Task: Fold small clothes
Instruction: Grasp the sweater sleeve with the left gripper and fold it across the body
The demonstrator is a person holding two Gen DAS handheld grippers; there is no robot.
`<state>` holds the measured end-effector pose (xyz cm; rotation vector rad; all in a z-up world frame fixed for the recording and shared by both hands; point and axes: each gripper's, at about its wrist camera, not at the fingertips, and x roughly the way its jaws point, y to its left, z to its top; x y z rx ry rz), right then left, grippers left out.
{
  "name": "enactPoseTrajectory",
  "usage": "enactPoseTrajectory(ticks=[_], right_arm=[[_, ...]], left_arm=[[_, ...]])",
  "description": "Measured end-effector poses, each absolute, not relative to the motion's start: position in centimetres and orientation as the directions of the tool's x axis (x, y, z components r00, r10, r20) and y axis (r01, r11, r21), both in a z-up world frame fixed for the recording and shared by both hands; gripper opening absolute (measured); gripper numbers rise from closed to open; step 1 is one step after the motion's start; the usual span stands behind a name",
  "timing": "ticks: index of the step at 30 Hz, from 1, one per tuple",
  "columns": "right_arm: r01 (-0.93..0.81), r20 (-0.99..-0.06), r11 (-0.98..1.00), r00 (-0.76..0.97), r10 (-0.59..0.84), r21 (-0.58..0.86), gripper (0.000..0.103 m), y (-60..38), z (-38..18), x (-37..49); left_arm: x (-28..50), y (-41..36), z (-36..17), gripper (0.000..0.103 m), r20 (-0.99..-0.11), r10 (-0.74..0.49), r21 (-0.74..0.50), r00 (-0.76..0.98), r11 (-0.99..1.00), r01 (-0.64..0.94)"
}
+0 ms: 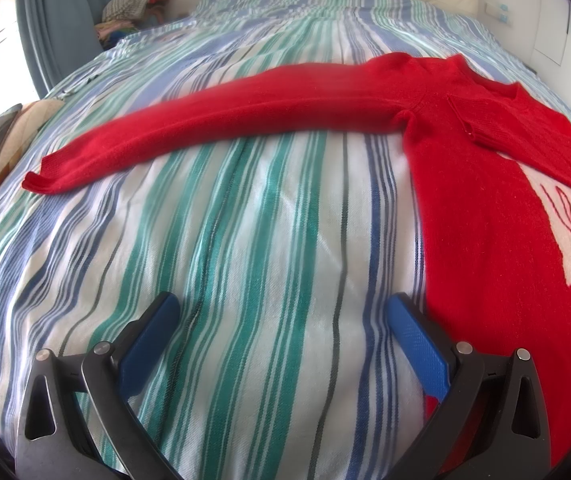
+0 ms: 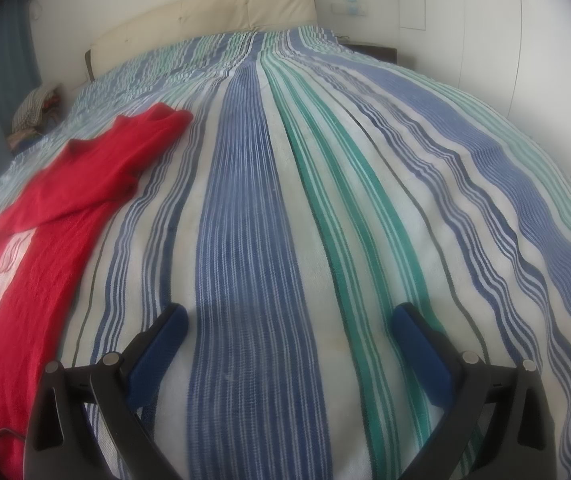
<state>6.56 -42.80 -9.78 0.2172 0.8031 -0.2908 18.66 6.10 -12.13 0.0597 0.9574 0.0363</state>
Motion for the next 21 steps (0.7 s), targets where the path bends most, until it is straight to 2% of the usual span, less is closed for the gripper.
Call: enactPoseTrajectory(ticks=[8, 12, 15, 18, 21], right_arm=[[0.336, -0.733, 0.938, 0.658, -0.173, 0.080, 0.101, -42.8, -9.8, 6.6], [0.336, -0.732, 0.938, 0.659, -0.173, 0.081, 0.101, -42.8, -9.8, 6.6], [0.336, -0.732, 0.938, 0.659, -0.173, 0.081, 0.101, -42.8, -9.8, 6.6], [0.336, -0.732, 0.938, 0.659, -0.173, 0.080, 0.101, -42.8, -9.8, 6.6], [0.336, -0.732, 0.938, 0.659, -0.173, 0.081, 0.101, -42.8, -9.8, 6.6]], left_arm=[[18.8, 6.1, -12.2, 0.103, -0.826, 0.052, 0.067, 0.562, 0.998, 0.006], [18.8, 6.9, -11.5, 0.103, -0.838, 0.000, 0.007, 0.546, 1.000, 0.011], [18.3, 8.8, -9.9, 0.103, -0.819, -0.093, -0.121, 0.567, 0.993, -0.012], [17.8, 12.6, -8.4, 0.103, -0.763, -0.206, -0.315, 0.612, 0.946, -0.073], [17.9, 17.6, -8.4, 0.102, -0.720, -0.232, -0.465, 0.654, 0.860, -0.208]])
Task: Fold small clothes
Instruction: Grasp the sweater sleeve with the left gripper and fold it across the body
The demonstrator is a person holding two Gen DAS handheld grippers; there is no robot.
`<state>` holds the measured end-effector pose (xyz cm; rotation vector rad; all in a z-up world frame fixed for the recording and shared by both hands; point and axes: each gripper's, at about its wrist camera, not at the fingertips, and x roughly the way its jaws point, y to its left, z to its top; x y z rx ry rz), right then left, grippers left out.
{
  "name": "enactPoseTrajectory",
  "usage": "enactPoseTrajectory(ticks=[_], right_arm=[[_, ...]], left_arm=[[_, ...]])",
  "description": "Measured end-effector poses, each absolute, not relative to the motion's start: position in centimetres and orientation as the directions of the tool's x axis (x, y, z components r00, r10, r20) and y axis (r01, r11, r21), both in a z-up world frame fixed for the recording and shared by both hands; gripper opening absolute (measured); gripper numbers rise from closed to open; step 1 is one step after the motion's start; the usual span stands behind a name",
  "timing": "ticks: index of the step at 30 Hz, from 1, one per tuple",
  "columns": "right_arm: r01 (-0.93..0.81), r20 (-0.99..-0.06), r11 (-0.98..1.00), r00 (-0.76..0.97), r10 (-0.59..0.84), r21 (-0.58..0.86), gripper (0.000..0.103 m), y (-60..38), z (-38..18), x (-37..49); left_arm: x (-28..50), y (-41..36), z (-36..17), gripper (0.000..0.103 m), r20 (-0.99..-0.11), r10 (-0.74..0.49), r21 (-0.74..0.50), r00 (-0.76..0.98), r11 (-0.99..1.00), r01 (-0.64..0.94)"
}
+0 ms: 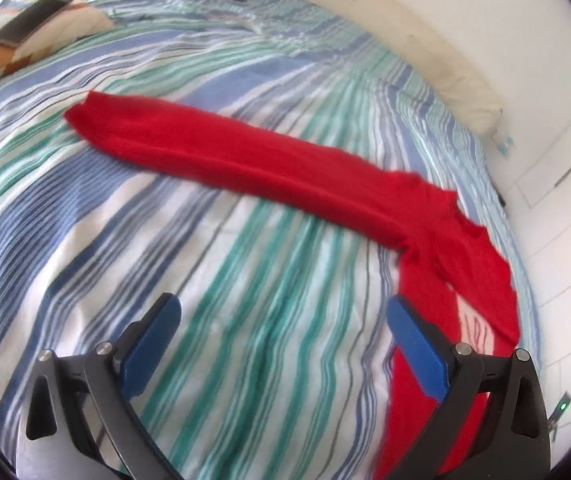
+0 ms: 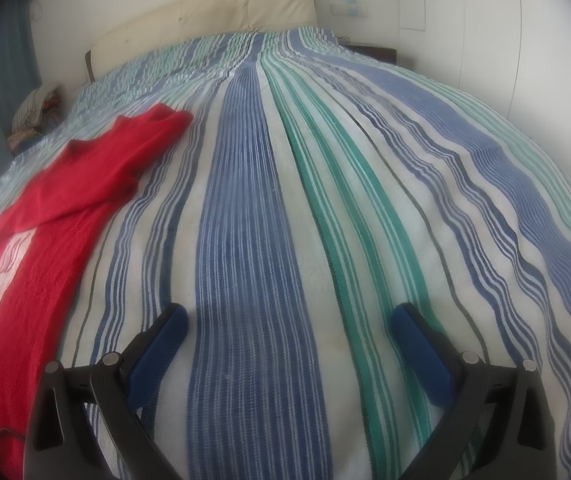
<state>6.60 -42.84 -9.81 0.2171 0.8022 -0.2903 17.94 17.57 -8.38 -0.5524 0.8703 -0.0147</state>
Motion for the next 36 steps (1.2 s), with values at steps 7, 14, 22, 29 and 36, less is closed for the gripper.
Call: enactPoseTrajectory(ticks=[7, 14, 22, 29, 36], right_arm=[[0.336, -0.732, 0.938, 0.659, -0.173, 0.081, 0.101, -42.8, -9.8, 6.6], [0.336, -0.732, 0.939, 0.659, -0.173, 0.080, 0.101, -42.8, -9.8, 6.6], [0.336, -0.733, 0.939, 0.658, -0.174, 0.079, 0.101, -42.8, -9.9, 6.7], [0.339, -0.735, 0.938, 0.652, -0.183, 0.067, 0.102, -42.8, -9.7, 6.8], [0.339, -0.734, 0.938, 0.654, -0.182, 0.069, 0.102, -42.7, -9.7, 6.9]], left_arm=[[24.2, 27.1, -11.1, 0.101, -0.766, -0.226, -0.553, 0.601, 0.710, -0.437], [26.8, 31.4, -11.5, 0.059, -0.715, -0.131, -0.581, 0.687, 0.656, -0.481], [28.9, 25.9, -3.0, 0.003, -0.695, -0.102, -0.460, 0.712, 0.824, -0.331], [31.3, 6.3, 9.7, 0.003, -0.561, -0.355, -0.345, 0.748, 0.921, 0.178], [29.8, -10.8, 9.2, 0.013, -0.579, -0.542, -0.245, 0.609, 0.828, 0.505]])
